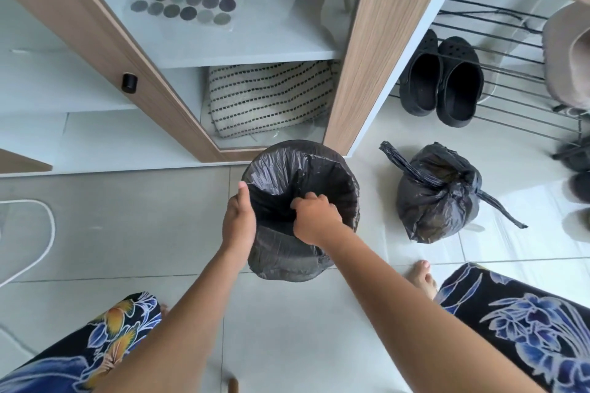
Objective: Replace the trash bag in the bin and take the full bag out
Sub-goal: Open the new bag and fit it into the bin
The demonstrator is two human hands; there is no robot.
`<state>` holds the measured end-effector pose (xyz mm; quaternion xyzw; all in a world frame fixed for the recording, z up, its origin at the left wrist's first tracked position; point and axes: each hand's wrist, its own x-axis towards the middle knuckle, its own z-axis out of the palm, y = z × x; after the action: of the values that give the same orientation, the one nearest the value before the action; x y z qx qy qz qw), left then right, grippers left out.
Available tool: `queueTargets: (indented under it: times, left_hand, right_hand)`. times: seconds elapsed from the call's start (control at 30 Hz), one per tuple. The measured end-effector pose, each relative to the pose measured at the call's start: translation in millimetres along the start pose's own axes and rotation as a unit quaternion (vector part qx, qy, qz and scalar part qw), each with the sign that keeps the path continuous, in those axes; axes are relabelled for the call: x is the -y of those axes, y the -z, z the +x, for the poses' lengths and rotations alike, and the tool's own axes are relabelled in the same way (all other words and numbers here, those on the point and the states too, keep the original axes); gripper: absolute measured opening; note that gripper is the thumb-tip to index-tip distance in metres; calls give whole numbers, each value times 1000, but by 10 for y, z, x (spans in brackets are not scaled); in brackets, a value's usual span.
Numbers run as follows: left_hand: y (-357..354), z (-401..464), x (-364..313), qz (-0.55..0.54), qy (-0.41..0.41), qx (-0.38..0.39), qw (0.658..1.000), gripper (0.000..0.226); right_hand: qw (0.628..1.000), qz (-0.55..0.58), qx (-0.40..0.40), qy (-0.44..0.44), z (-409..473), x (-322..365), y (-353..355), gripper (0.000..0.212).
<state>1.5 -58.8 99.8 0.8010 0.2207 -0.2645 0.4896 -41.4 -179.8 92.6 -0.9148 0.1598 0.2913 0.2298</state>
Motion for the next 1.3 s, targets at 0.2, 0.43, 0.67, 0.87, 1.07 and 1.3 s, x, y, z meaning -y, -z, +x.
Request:
queueTargets:
  times: [0.2, 0.43, 0.67, 0.87, 1.07, 1.3]
  left_hand:
    - [-93, 131, 223, 26, -37, -44, 998, 54]
    - [-101, 206, 306, 44, -120, -91, 988, 60]
    - [12, 275, 20, 422, -598, -69, 678, 9]
    - [-287, 380, -150, 752, -405, 151, 498, 57]
    - [-448, 479, -122, 908, -247, 141, 306, 75]
    - [-476, 301, -208, 819, -318, 158, 451, 57]
  right_hand:
    - [981, -142, 123, -50, 455, -183, -324, 72]
    - [981, -91, 158, -63, 621, -236, -397, 81]
    - [998, -61, 7, -6, 457, -92, 42, 34]
    - [959, -270, 67, 47, 365, -335, -73, 55]
    - [882, -429, 195, 0, 393, -534, -128, 60]
    - [975, -196, 102, 6, 304, -304, 134, 42]
